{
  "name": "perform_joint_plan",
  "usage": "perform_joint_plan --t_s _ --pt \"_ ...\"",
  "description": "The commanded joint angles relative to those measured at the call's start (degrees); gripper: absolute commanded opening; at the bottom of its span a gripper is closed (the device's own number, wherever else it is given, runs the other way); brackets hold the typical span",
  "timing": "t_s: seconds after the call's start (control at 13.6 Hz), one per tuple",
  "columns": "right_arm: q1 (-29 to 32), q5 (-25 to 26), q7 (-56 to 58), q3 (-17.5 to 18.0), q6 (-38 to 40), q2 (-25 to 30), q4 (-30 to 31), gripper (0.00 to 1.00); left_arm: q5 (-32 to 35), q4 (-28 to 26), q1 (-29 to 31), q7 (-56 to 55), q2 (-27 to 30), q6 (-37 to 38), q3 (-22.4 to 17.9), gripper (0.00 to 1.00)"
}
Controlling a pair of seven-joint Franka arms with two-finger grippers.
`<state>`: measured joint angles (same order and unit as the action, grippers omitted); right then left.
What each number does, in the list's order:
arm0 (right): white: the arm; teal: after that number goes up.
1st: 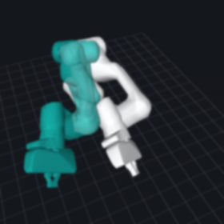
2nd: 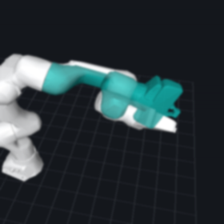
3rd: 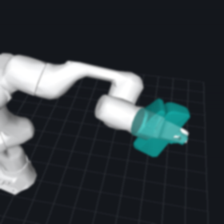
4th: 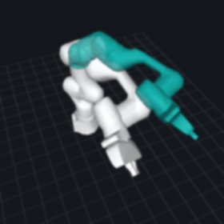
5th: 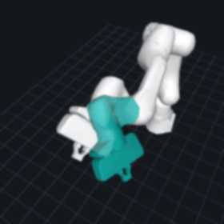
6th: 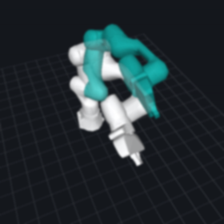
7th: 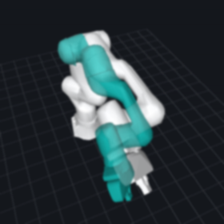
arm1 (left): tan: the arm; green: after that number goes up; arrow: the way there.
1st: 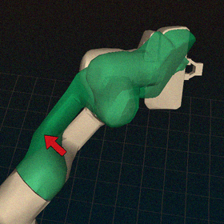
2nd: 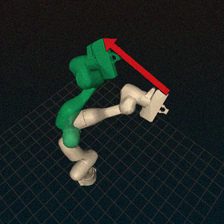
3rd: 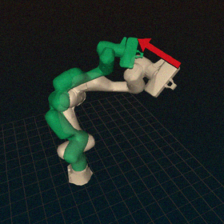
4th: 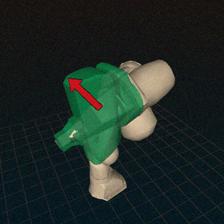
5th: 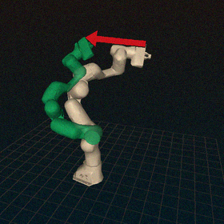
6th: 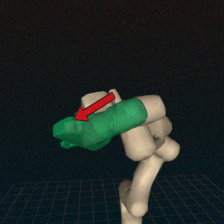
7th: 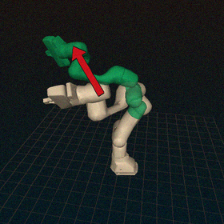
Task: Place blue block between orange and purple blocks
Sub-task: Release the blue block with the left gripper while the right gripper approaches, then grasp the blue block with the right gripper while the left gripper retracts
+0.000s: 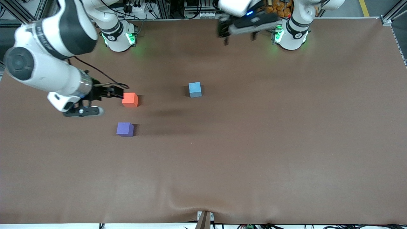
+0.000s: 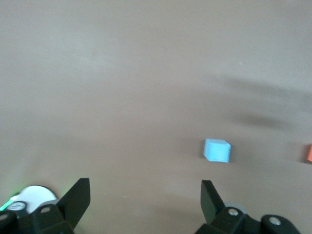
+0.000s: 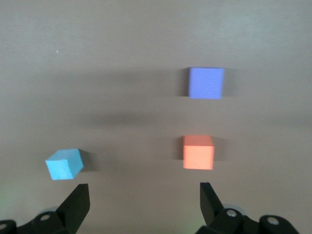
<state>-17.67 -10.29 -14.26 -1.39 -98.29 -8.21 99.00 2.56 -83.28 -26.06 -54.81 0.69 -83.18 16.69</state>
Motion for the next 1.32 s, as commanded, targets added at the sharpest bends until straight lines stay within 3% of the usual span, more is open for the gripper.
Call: perform_joint_plan --t_s 0.0,0.37,0.73,0.96,1.25 --pt "-6.74 -0.87 -8.48 -0.55 -8.29 1.1 6.37 1.0 -0.19 -2.06 10.2 7.23 2.47 2.4 0.27 1.0" --pt "-18.42 -0.87 -14.83 -0.55 -24.63 -1.18 15.86 1.0 2.02 -2.24 28.23 26.3 2.03 2.68 0.27 1.0" --pt "-28.28 -0.87 -19.84 -0.55 -35.02 -8.12 16.32 1.0 2.01 -4.86 37.99 47.73 1.24 5.4 0.27 1.0" --pt "-31.71 -0.52 -22.9 -0.63 -39.07 -12.16 16.32 1.0 2.19 -10.39 41.52 56.73 1.33 5.49 0.27 1.0" --pt "-34.35 -0.25 -24.06 -0.81 -40.92 -14.37 16.93 1.0 2.1 -19.79 42.14 57.53 2.2 1.29 0.27 1.0"
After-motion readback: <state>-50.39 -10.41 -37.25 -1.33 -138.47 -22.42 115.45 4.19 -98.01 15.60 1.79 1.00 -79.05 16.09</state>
